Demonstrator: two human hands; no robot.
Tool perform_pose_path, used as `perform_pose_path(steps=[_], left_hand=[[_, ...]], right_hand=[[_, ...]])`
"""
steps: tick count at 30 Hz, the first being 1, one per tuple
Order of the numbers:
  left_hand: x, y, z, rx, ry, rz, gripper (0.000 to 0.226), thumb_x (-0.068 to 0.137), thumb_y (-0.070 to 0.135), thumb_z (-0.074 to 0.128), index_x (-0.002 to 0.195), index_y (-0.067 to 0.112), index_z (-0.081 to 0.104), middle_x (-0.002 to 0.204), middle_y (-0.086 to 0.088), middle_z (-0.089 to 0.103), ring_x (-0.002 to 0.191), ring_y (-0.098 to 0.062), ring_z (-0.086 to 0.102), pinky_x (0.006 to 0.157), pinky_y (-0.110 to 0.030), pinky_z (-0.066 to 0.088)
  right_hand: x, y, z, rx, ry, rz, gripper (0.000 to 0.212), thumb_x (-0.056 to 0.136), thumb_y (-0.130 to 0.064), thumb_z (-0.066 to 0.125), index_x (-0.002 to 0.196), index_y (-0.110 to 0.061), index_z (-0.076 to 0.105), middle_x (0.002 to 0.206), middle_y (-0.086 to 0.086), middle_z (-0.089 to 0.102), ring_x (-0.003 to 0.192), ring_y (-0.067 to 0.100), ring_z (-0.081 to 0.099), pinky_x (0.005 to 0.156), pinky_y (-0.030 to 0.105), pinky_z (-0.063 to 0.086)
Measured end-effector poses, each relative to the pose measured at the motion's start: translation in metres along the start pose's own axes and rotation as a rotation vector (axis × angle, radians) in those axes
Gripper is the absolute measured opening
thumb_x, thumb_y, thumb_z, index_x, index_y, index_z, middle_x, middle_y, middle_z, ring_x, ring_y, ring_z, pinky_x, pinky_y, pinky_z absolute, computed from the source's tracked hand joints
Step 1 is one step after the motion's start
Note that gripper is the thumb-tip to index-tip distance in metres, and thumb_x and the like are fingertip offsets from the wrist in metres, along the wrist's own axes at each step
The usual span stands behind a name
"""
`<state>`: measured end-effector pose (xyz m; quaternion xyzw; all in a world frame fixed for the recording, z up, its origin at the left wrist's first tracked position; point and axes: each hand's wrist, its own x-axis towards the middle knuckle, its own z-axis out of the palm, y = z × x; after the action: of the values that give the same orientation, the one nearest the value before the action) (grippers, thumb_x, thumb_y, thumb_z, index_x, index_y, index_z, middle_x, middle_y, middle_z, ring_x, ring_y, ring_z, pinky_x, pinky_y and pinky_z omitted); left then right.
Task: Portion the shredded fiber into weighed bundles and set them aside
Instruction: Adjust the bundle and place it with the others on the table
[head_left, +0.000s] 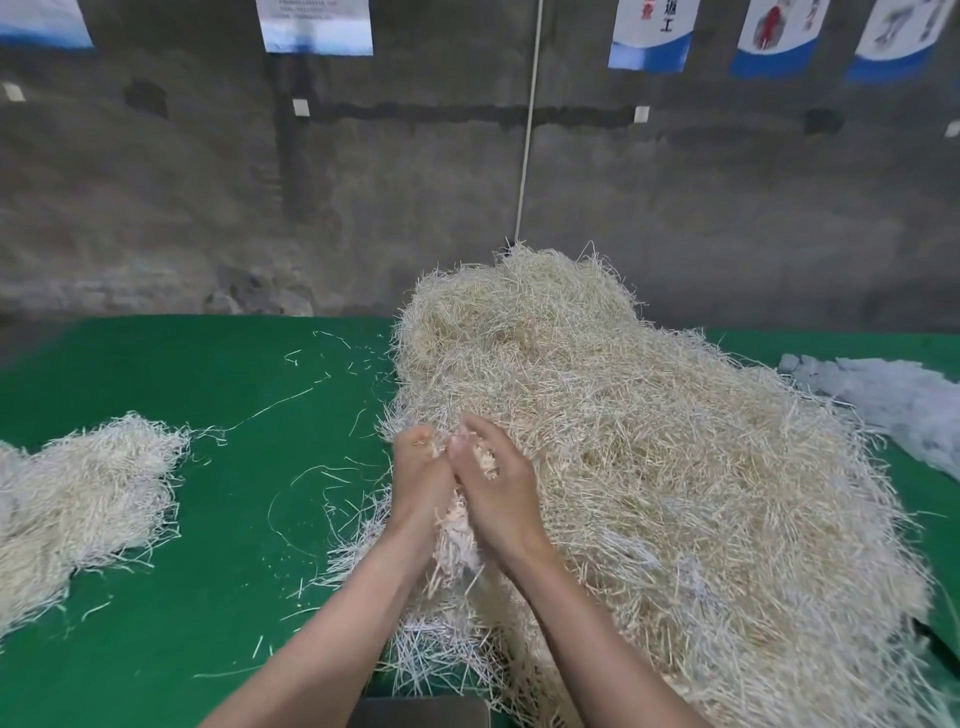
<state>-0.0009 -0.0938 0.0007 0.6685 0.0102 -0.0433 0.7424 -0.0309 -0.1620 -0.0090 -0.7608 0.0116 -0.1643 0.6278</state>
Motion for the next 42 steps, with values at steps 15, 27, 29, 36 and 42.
perform_pose_path(steps=[15, 27, 29, 36, 42], left_hand=[[-0.032, -0.025, 0.039, -0.198, 0.191, -0.337, 0.036, 0.097, 0.041, 0.045, 0.097, 0.007, 0.059, 0.085, -0.011, 0.059, 0.072, -0.022, 0.059, 0.061, -0.03, 0.051], [-0.024, -0.004, 0.026, -0.09, 0.148, -0.166, 0.027, 0.097, 0.023, 0.05, 0.081, 0.011, 0.069, 0.069, 0.0, 0.066, 0.064, -0.011, 0.065, 0.057, -0.022, 0.052], [-0.012, 0.009, 0.014, -0.164, 0.239, -0.117, 0.032, 0.095, 0.015, 0.052, 0.063, 0.008, 0.054, 0.047, 0.002, 0.048, 0.035, -0.008, 0.045, 0.035, -0.016, 0.035], [0.016, 0.045, -0.032, 0.014, 0.332, 0.005, 0.025, 0.088, 0.028, 0.062, 0.073, 0.015, 0.047, 0.071, -0.007, 0.047, 0.066, -0.015, 0.045, 0.06, -0.027, 0.039], [0.005, 0.047, -0.035, -0.208, -0.058, -0.016, 0.041, 0.089, 0.05, 0.054, 0.085, 0.011, 0.068, 0.073, -0.01, 0.062, 0.064, -0.012, 0.062, 0.063, -0.026, 0.049]], right_hand=[[-0.003, 0.023, -0.037, -0.169, 0.263, -0.169, 0.04, 0.098, -0.033, 0.042, 0.059, -0.024, 0.04, 0.058, -0.007, 0.039, 0.054, 0.01, 0.034, 0.057, 0.022, 0.03], [-0.012, 0.024, -0.01, -0.067, 0.225, 0.008, 0.027, 0.097, -0.02, 0.04, 0.091, -0.017, 0.067, 0.084, -0.013, 0.061, 0.054, -0.005, 0.049, 0.051, 0.008, 0.041], [-0.023, 0.011, 0.006, -0.083, 0.044, -0.022, 0.027, 0.096, -0.038, 0.035, 0.077, -0.029, 0.052, 0.071, -0.011, 0.052, 0.052, -0.003, 0.045, 0.048, 0.012, 0.039], [0.002, -0.026, -0.027, -0.05, -0.109, -0.061, 0.062, 0.082, -0.066, 0.047, 0.135, -0.038, 0.033, 0.142, -0.013, 0.035, 0.125, 0.0, 0.038, 0.103, 0.028, 0.035], [0.009, -0.04, 0.038, 0.153, 0.148, 0.12, 0.064, 0.087, -0.057, 0.052, 0.142, -0.029, 0.036, 0.147, -0.002, 0.039, 0.134, 0.016, 0.039, 0.107, 0.031, 0.033]])
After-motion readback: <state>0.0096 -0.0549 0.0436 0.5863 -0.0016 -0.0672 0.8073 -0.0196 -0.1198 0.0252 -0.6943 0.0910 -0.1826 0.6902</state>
